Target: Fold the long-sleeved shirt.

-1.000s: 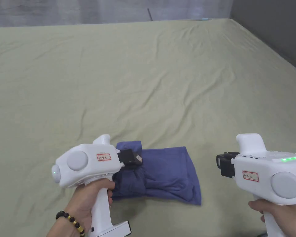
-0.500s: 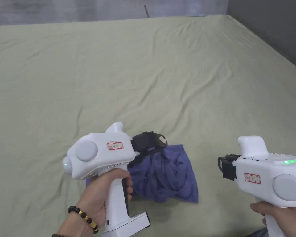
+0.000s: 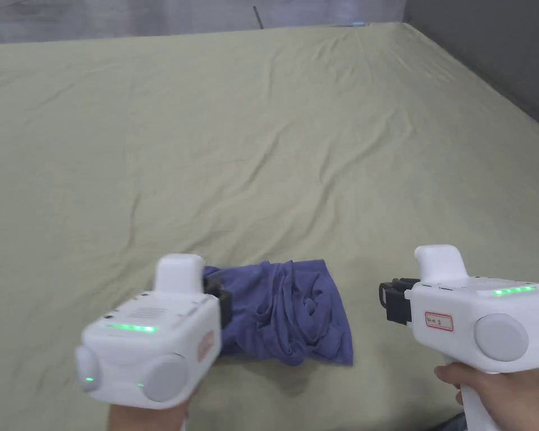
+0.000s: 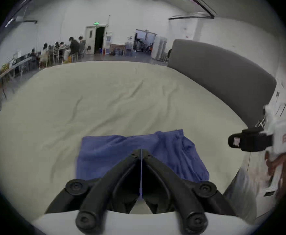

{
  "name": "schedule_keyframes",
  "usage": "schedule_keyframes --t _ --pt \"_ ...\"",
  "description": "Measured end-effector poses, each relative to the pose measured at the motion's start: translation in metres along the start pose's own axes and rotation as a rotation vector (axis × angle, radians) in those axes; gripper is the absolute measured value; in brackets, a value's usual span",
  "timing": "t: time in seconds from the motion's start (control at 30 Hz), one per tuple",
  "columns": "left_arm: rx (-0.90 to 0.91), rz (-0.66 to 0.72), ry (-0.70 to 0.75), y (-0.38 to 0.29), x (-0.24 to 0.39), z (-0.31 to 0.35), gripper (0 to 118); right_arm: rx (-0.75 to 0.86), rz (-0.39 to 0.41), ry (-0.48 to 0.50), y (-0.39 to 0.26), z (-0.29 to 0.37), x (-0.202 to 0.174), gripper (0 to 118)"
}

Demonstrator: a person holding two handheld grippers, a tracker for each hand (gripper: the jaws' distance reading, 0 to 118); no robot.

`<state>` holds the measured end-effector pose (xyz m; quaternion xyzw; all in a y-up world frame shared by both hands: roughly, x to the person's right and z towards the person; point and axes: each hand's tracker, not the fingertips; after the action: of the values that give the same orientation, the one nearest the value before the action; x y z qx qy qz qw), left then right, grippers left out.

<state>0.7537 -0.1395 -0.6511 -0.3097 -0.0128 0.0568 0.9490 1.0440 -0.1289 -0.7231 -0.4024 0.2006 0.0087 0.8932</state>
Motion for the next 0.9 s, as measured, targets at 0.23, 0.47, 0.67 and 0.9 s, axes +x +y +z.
schedule_keyframes --t 0.23,0.47,0.67,0.9 --pt "-0.093 -0.021 -0.097 -0.023 0.068 -0.073 0 -0.008 0.01 0.0 -0.002 0.009 0.003 2" --pt "-0.158 -0.055 -0.169 -0.017 0.112 -0.109 0 -0.01 -0.003 -0.025 -0.003 0.014 0.014 2" --pt "-0.042 0.08 -0.233 0.017 0.077 -0.059 0 -0.002 -0.024 -0.026 0.0 0.013 0.014 2" --pt "0.078 0.298 -0.169 0.028 -0.04 0.022 0 0.007 -0.027 0.161 0.017 -0.011 -0.028 2"
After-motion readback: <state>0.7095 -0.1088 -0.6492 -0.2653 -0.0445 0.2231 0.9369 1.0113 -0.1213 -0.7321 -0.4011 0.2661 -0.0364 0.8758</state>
